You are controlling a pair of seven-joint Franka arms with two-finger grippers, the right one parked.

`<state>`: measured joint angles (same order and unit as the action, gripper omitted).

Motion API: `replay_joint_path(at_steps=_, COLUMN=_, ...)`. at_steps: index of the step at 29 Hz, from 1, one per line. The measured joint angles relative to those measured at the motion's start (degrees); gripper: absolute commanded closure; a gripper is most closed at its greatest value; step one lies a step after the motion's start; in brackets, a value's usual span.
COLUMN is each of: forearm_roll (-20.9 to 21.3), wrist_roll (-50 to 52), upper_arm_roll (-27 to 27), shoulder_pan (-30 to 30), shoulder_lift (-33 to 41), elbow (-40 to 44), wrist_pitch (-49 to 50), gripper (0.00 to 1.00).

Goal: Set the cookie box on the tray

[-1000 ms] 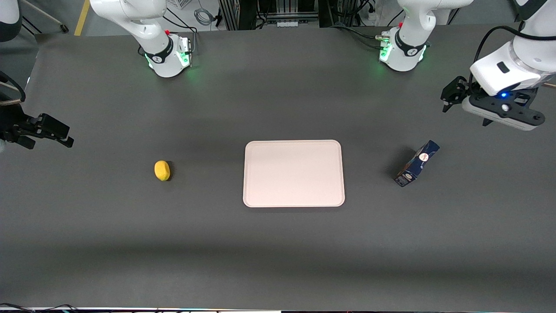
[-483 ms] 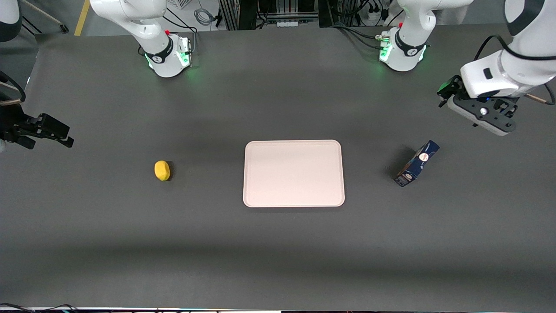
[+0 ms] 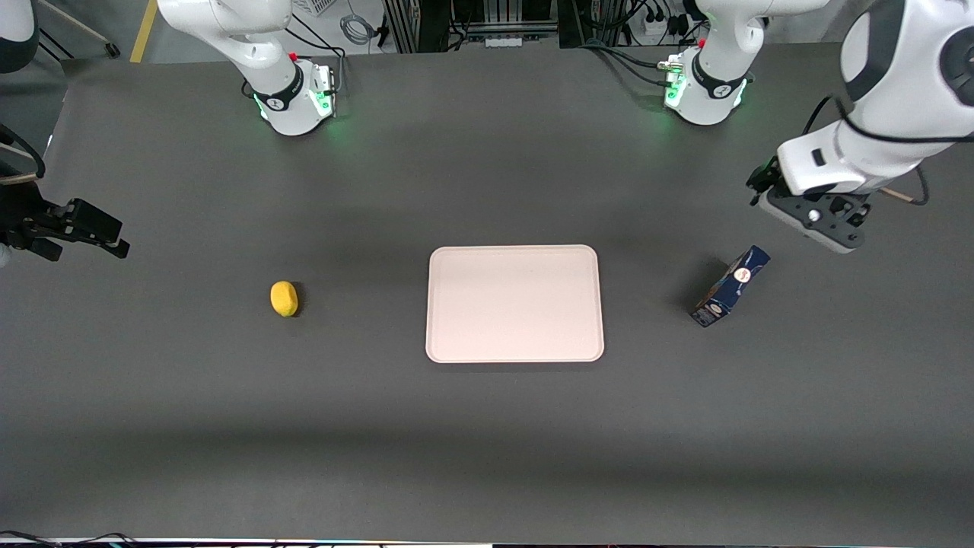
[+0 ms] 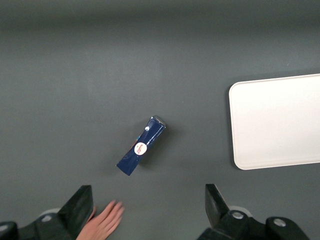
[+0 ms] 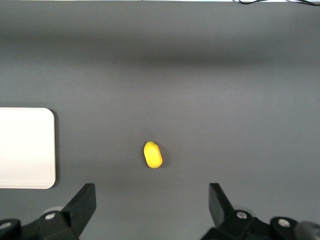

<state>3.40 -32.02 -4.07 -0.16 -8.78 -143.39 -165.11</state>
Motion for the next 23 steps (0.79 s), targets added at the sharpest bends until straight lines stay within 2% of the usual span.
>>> replay_joint_path(at_steps=3, forearm_roll=0.0, wrist_roll=0.0, upper_arm_roll=0.0, shoulder_pan=0.0, shoulder_lift=-0.9, elbow=0.0, wrist_pitch=-1.0, gripper=0.04)
replay_joint_path(at_steps=11, forearm_roll=0.0, wrist_roll=-0.8, upper_arm_roll=0.0, shoulder_pan=0.0, shoulder_lift=-2.0, elbow=0.0, wrist_pitch=-2.3, gripper=0.57)
replay_joint_path(at_steps=14, forearm_roll=0.0, wrist_roll=-0.9, upper_arm_roll=0.0, shoulder_pan=0.0, shoulder_lift=-2.0, elbow=0.0, wrist_pitch=-2.3, gripper=0.68)
replay_joint_path(at_steps=17, forearm_roll=0.0, wrist_roll=-1.0, upper_arm_roll=0.0, shoulder_pan=0.0, shoulder_lift=-2.0, elbow=0.0, wrist_pitch=-2.3, gripper=0.84)
replay_joint_path(at_steps=18, forearm_roll=0.0, wrist_roll=-1.0, upper_arm_roll=0.0, shoulder_pan=0.0, shoulder_lift=-2.0, elbow=0.0, wrist_pitch=-2.3, gripper=0.86)
replay_joint_path(at_steps=23, forearm_roll=0.0, wrist_roll=-1.1, upper_arm_roll=-0.1, shoulder_pan=0.0, shoulder_lift=-1.9, elbow=0.1, wrist_pitch=-2.3, gripper=0.85)
